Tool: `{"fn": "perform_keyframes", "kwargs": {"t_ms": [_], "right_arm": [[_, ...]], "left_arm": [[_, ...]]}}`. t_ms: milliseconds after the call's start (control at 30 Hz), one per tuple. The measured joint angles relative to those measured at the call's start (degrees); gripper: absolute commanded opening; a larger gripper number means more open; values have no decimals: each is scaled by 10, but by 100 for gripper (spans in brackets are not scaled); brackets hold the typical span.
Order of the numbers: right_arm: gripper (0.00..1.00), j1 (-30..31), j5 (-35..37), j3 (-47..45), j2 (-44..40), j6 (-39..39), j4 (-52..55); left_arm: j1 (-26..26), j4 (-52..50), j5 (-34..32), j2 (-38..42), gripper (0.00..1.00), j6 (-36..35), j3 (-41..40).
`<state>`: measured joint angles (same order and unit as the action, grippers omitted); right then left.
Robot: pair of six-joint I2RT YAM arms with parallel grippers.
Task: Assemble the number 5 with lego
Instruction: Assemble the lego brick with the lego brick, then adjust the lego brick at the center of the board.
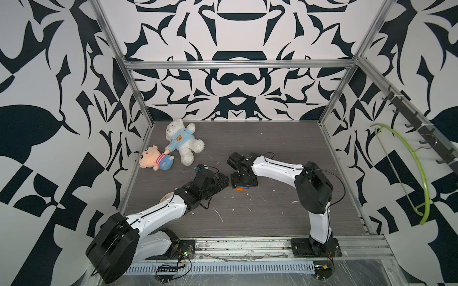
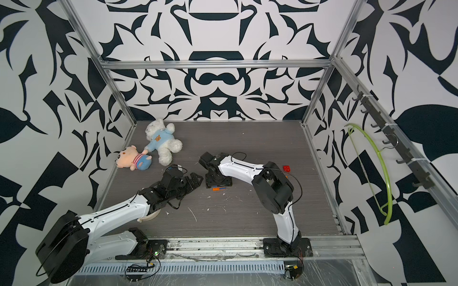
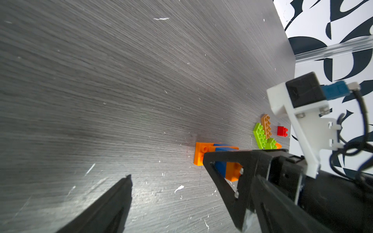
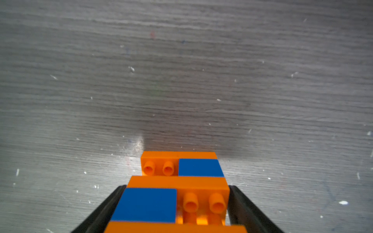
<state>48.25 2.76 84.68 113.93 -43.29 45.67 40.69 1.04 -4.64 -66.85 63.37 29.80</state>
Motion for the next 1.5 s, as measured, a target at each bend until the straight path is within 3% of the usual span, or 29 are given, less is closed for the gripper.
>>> {"fn": "perform_keyframes", "kwargs": {"t_ms": [233, 700, 867, 1000, 1267, 1500], "right_arm": [[86, 0, 1, -25, -19, 1, -21], [86, 0, 42, -173, -261, 34, -122], [86, -3, 97, -231, -321, 75, -174], [86, -26, 101, -300, -361, 142, -246], [83, -138, -38, -437, -422, 342, -381], [73, -136, -194, -432, -366, 537, -357]], "left_arm": [[0, 0, 0, 0, 99, -1, 0], [0, 0, 0, 0, 99, -11, 0], [7, 0, 0, 0, 99, -32, 6], [28, 0, -1, -8, 99, -50, 29], [73, 0, -21, -22, 99, -62, 42], [76, 1, -31, -26, 99, -64, 42]]}}
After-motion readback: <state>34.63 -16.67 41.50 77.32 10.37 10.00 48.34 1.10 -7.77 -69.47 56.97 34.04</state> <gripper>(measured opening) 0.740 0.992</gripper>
